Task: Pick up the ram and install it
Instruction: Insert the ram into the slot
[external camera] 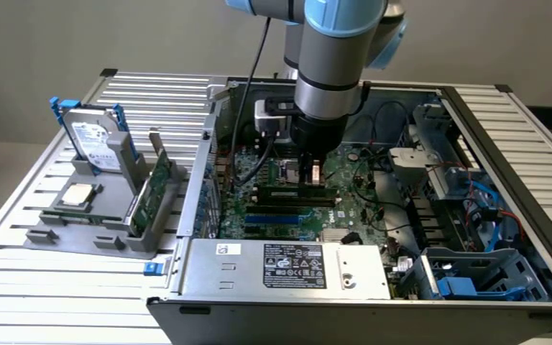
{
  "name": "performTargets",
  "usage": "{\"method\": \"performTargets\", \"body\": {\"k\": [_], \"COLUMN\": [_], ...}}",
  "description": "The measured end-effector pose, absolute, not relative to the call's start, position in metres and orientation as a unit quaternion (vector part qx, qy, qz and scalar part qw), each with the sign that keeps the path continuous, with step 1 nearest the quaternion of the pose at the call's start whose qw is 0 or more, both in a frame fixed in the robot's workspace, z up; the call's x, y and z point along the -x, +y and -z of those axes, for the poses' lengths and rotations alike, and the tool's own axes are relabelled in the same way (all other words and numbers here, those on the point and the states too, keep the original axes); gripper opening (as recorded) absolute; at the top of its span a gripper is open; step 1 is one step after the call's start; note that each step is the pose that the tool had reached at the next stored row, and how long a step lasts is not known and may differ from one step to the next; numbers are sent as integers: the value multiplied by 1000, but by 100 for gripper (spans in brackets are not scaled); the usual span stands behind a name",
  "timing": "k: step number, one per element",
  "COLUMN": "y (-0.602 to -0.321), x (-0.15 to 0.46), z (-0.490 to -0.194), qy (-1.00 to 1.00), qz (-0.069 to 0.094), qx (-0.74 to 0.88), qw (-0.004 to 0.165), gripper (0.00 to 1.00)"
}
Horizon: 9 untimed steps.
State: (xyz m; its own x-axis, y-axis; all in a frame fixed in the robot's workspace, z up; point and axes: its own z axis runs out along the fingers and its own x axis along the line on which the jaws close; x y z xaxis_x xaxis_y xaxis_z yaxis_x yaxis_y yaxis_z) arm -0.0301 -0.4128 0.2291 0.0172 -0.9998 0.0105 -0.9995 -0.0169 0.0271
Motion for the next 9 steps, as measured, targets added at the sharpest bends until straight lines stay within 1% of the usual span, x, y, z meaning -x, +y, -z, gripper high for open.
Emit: {"method": "performTargets", "body": {"k": [9], "y": [-413], "x": [30], "z": [-227], "qy": [-699], "qz": [6], "qx": [-715], "qw": [13], "gripper": [14]}}
